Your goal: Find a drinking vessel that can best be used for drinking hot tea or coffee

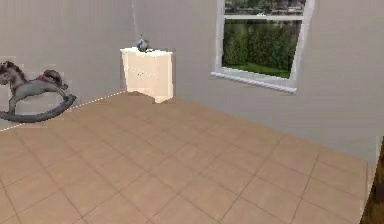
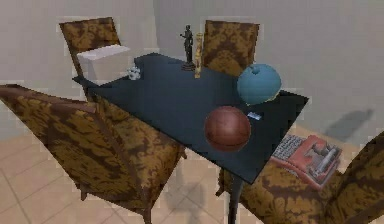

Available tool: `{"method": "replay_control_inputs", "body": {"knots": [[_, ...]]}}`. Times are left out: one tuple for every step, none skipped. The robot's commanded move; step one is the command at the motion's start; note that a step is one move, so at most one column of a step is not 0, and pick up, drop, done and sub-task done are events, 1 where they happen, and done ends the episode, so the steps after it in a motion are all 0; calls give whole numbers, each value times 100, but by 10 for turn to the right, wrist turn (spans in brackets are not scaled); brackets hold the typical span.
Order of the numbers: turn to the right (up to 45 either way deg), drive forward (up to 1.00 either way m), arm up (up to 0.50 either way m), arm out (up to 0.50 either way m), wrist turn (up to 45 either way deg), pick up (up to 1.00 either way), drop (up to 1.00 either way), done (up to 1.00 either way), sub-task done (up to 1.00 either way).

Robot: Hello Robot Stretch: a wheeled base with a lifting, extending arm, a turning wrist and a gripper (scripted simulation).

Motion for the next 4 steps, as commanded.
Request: {"method": "replay_control_inputs", "body": {"knots": [[60, 0, 0, 0, 0, 0, 0, 0, 0], [0, 95, 0, 0, 0, 0, 0, 0, 0], [450, 0, 0, 0, 0, 0, 0, 0, 0], [30, 0, 0, 0, 0, 0, 0, 0, 0]]}}
